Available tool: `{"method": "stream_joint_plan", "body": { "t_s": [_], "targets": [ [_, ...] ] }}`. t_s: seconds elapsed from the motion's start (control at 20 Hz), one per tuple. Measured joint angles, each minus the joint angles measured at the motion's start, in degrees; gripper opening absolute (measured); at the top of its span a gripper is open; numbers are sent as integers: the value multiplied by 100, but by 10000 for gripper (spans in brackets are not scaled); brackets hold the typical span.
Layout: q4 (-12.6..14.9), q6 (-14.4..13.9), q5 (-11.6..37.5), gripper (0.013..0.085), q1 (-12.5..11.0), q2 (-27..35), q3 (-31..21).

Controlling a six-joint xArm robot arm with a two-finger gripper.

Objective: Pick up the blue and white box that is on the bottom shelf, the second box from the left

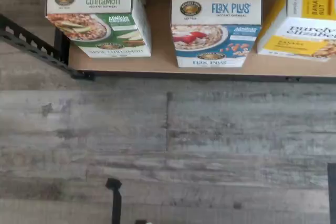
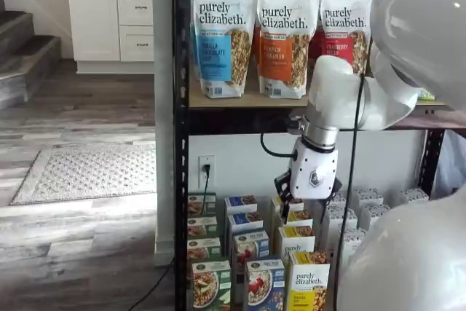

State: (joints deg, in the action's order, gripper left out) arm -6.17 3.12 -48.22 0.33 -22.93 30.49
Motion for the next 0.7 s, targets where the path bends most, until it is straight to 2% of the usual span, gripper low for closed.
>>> {"method": "stream_joint_plan", "body": {
  "t_s": [0.25,0.4,0.7],
  "targets": [
    [55,-177,584,850,186,183,-155],
    [-77,-118,919,850,253,307,-238],
    [-72,-197,1191,850,350,680,-183]
  ]
}}
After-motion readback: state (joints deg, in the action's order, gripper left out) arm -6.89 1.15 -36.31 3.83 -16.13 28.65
